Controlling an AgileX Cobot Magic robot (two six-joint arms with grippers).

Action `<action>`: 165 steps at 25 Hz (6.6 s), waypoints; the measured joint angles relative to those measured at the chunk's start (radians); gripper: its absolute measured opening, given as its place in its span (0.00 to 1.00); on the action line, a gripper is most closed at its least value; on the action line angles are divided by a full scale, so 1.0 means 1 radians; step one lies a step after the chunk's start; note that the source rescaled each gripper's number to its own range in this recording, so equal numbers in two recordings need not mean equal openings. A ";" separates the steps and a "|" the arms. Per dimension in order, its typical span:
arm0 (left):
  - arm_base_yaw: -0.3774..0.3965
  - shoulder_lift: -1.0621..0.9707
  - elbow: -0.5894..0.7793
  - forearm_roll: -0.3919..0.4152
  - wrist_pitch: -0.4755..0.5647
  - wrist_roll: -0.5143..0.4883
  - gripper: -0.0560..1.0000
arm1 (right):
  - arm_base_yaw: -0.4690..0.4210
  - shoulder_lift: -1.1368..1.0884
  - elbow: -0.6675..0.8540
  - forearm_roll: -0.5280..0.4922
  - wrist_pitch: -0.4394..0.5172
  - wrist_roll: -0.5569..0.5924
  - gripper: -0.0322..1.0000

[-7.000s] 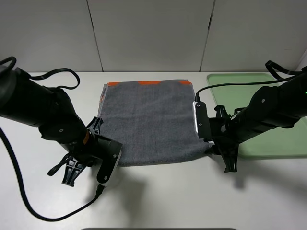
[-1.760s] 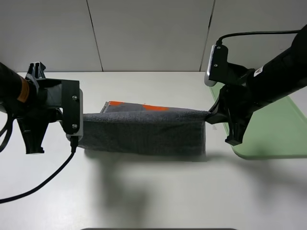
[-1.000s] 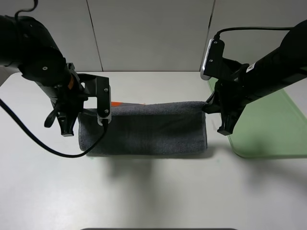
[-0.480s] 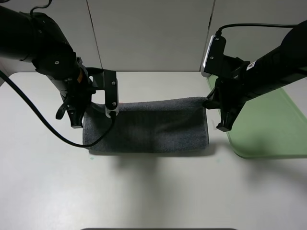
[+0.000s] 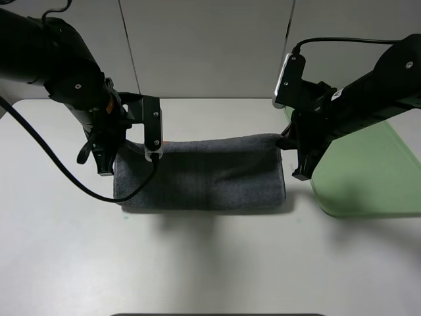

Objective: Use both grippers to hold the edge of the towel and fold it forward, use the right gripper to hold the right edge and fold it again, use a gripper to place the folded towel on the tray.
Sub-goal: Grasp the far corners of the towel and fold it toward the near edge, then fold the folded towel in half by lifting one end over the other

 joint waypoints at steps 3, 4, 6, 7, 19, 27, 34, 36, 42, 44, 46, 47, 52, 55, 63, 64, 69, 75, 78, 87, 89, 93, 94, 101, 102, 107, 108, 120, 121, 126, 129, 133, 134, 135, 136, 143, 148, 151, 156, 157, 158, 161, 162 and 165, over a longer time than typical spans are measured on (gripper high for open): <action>0.000 0.000 0.000 0.008 -0.001 0.000 0.06 | 0.000 0.000 0.000 -0.001 -0.001 0.000 0.03; 0.000 0.000 0.000 0.008 -0.001 0.000 0.08 | 0.000 0.000 0.000 -0.001 -0.001 0.000 0.05; 0.000 0.000 0.000 0.012 -0.002 0.000 0.14 | 0.000 0.000 0.000 -0.001 -0.002 0.000 0.17; 0.000 0.000 0.000 0.011 -0.002 0.000 0.19 | 0.000 0.000 0.000 -0.001 -0.006 0.000 0.26; 0.000 0.000 0.000 0.013 -0.035 0.000 0.96 | 0.000 0.000 0.000 0.002 -0.097 0.044 1.00; 0.000 0.000 0.000 0.014 -0.035 0.000 0.97 | 0.000 0.000 0.000 0.002 -0.098 0.050 1.00; 0.000 -0.011 0.000 0.028 -0.023 -0.001 0.97 | 0.000 0.000 0.000 0.002 -0.098 0.065 1.00; 0.000 -0.028 0.000 0.029 -0.021 -0.009 0.97 | 0.000 0.000 0.000 0.002 -0.102 0.068 1.00; 0.000 -0.076 -0.002 0.029 0.052 -0.083 0.97 | 0.000 0.000 0.000 0.002 -0.105 0.068 1.00; 0.000 -0.090 -0.002 0.029 0.096 -0.113 0.97 | 0.000 0.000 0.000 0.002 -0.105 0.068 1.00; 0.000 -0.113 -0.002 0.031 0.130 -0.161 0.97 | 0.000 0.000 0.000 0.002 -0.105 0.068 1.00; 0.000 -0.125 -0.002 0.032 0.145 -0.191 0.97 | 0.000 0.000 0.000 0.002 -0.105 0.068 1.00; 0.000 -0.212 -0.002 0.034 0.216 -0.289 0.97 | 0.000 0.000 0.000 0.002 -0.105 0.095 1.00; 0.000 -0.264 -0.002 0.026 0.276 -0.334 0.97 | 0.000 0.000 0.000 0.002 -0.105 0.119 1.00; 0.000 -0.484 -0.002 -0.113 0.465 -0.622 0.97 | 0.000 0.000 0.000 0.002 -0.107 0.143 1.00; 0.000 -0.518 -0.002 -0.133 0.493 -0.638 0.97 | 0.000 0.000 0.000 0.002 -0.107 0.144 1.00; 0.000 -0.690 -0.002 -0.227 0.611 -0.664 0.97 | 0.000 0.000 0.000 0.002 -0.107 0.148 1.00; 0.000 -0.922 -0.002 -0.349 0.650 -0.671 0.94 | 0.000 0.000 0.000 0.002 -0.109 0.149 1.00; 0.000 -1.048 -0.002 -0.361 0.651 -0.671 0.94 | 0.000 0.000 0.000 0.002 -0.109 0.149 1.00; 0.000 -1.425 0.120 -0.453 0.651 -0.636 0.92 | 0.000 0.000 0.000 0.010 -0.109 0.150 1.00; 0.000 -1.508 0.191 -0.458 0.648 -0.632 0.92 | 0.000 0.000 0.000 0.010 -0.109 0.150 1.00; 0.000 -1.628 0.313 -0.458 0.625 -0.608 0.92 | 0.000 0.000 0.000 0.017 -0.109 0.150 1.00; 0.000 -1.652 0.343 -0.458 0.618 -0.602 0.92 | 0.000 0.000 0.000 0.017 -0.109 0.150 1.00; 0.000 -1.705 0.517 -0.493 0.574 -0.557 0.92 | 0.000 0.000 0.000 0.019 -0.110 0.152 1.00; 0.000 -1.705 0.521 -0.503 0.566 -0.547 0.92 | 0.000 0.000 0.000 0.019 -0.116 0.153 1.00; 0.000 -1.705 0.524 -0.516 0.551 -0.530 0.92 | 0.000 0.000 0.000 0.021 -0.134 0.186 1.00; 0.000 -1.705 0.524 -0.515 0.551 -0.528 0.92 | 0.000 0.000 0.000 0.021 -0.134 0.193 1.00; 0.272 -1.705 0.525 -0.488 0.551 -0.502 0.92 | 0.000 0.000 0.000 0.023 -0.154 0.293 1.00; 0.325 -1.705 0.525 -0.488 0.551 -0.502 0.92 | 0.000 0.000 0.000 0.023 -0.156 0.310 1.00; 0.485 -1.705 0.525 -0.487 0.551 -0.502 0.92 | 0.000 0.000 0.000 0.024 -0.188 0.451 1.00; 0.524 -1.705 0.525 -0.486 0.551 -0.501 0.92 | 0.000 0.000 0.000 0.024 -0.208 0.526 1.00; 0.532 -1.705 0.525 -0.485 0.551 -0.499 0.92 | 0.000 0.000 0.000 0.024 -0.208 0.562 1.00; 0.532 -1.705 0.525 -0.485 0.551 -0.499 0.92 | 0.000 0.000 0.000 0.024 -0.208 0.562 1.00; 0.532 -1.705 0.525 -0.485 0.551 -0.499 0.92 | 0.000 0.000 0.000 0.024 -0.208 0.572 1.00; 0.533 -1.705 0.525 -0.484 0.551 -0.499 0.92 | 0.000 0.000 0.000 0.024 -0.208 0.579 1.00; 0.533 -1.705 0.525 -0.484 0.551 -0.499 0.92 | 0.000 0.000 0.000 0.025 -0.193 0.668 1.00; 0.533 -1.705 0.525 -0.484 0.551 -0.499 0.92 | 0.000 0.000 0.000 0.031 -0.177 0.781 1.00; 0.533 -1.705 0.525 -0.484 0.551 -0.499 0.92 | -0.015 0.002 0.000 0.054 -0.151 0.857 1.00; 0.533 -1.705 0.525 -0.484 0.551 -0.499 0.92 | -0.038 0.062 0.000 0.116 -0.130 0.938 1.00; 0.533 -1.705 0.525 -0.484 0.551 -0.499 0.92 | -0.038 0.081 0.000 0.126 -0.132 0.942 1.00; 0.533 -1.705 0.525 -0.484 0.551 -0.499 0.92 | -0.038 0.099 0.000 0.135 -0.136 0.945 1.00; 0.533 -1.705 0.525 -0.484 0.551 -0.499 0.92 | -0.038 0.155 0.000 0.169 -0.151 0.946 1.00; 0.533 -1.705 0.525 -0.484 0.551 -0.499 0.92 | -0.038 0.175 0.000 0.178 -0.153 0.946 1.00; 0.533 -1.705 0.525 -0.484 0.551 -0.499 0.92 | -0.038 0.220 -0.001 0.192 -0.159 0.946 1.00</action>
